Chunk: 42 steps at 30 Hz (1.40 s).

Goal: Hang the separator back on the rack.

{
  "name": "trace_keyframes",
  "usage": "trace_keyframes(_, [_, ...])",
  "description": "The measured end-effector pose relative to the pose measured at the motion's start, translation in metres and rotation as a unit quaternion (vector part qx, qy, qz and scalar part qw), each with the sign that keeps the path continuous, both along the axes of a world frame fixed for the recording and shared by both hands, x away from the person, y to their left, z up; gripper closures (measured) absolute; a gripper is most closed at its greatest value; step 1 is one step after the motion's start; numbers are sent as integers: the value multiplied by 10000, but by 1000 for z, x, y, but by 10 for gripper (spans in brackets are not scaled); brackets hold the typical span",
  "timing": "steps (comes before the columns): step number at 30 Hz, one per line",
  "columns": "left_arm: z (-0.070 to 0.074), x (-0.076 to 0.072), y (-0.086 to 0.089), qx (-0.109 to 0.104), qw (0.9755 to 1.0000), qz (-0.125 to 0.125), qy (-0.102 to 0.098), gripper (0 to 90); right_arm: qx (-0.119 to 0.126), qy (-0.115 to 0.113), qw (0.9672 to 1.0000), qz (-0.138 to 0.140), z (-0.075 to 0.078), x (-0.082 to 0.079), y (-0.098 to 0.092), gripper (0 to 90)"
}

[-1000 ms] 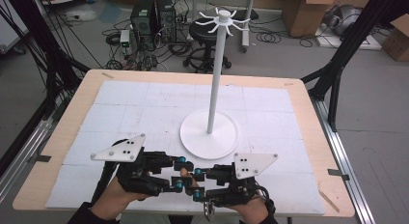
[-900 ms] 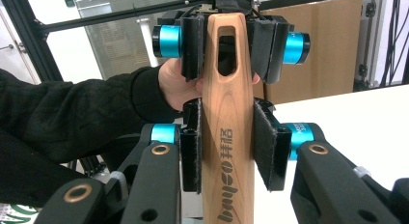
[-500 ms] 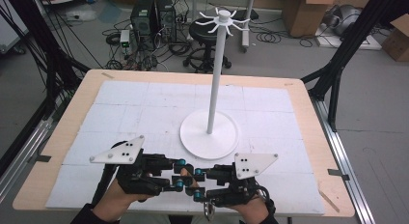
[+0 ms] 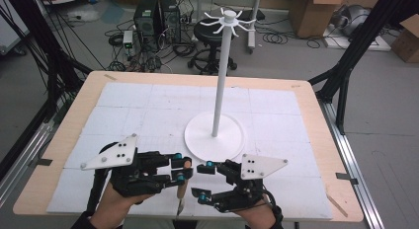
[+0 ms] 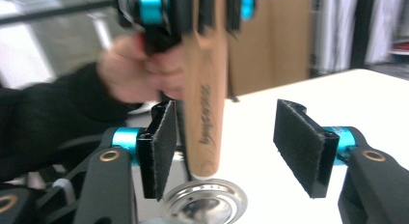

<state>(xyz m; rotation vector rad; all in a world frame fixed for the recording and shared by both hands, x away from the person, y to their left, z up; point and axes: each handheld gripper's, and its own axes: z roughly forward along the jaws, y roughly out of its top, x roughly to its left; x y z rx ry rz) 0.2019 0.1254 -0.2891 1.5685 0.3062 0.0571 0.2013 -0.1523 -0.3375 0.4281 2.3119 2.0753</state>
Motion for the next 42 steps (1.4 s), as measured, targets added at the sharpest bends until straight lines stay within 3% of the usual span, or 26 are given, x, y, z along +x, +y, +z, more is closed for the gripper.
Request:
trace_keyframes(2, [2, -2, 1, 27, 9997, 228, -42, 716, -98, -39, 9998, -148, 0, -2, 4, 370])
trace_keyframes(5, [4, -5, 2, 16, 9981, 616, -53, 716, -319, -343, 9978, -461, 1, -7, 10, 370])
trace_keyframes(8, [7, -8, 1, 24, 9966, 821, -103, 716, -424, -519, 9958, -617, 3, -11, 15, 369])
trace_keyframes(14, [12, -13, -2, -69, 9937, 1105, -151, 717, -551, -484, 9946, -740, -3, -12, 22, 395])
trace_keyframes(19, [14, -17, -7, -21, 9921, 1234, -209, 717, -488, -469, 9944, -812, -7, -12, 28, 406])
trace_keyframes(23, [13, -19, -12, -30, 9928, 1181, -187, 717, -440, -477, 9943, -852, -7, -14, 29, 468])
trace_keyframes(25, [13, -20, -14, -21, 9930, 1171, -183, 717, -462, -505, 9935, -909, -7, -14, 28, 539])
trace_keyframes(27, [13, -20, -15, -32, 9930, 1165, -209, 717, -406, -401, 9950, -820, -7, -14, 26, 684])
trace_keyframes(28, [13, -20, -15, -22, 9930, 1164, -200, 716, -418, -470, 9943, -865, -7, -15, 25, 683])
trace_keyframes(32, [13, -18, -12, -37, 9942, 1057, -174, 714, -446, -506, 9941, -855, -6, -16, 24, 693])
trace_keyframes(35, [12, -14, -9, -139, 9978, 634, -118, 675, -416, -447, 9959, -663, -6, -15, 24, 696])
trace_keyframes(37, [10, -11, -6, -226, 9991, 360, -36, 511, -301, -385, 9979, -414, -5, -14, 23, 696])
trace_keyframes(40, [6, -9, 1, -315, 9995, -8, 63, 452, -56, -219, 9997, 61, -4, -12, 21, 696])
trace_keyframes(42, [5, -8, 5, -371, 9986, -351, 125, 447, 94, -135, 9991, 384, -4, -11, 21, 696])
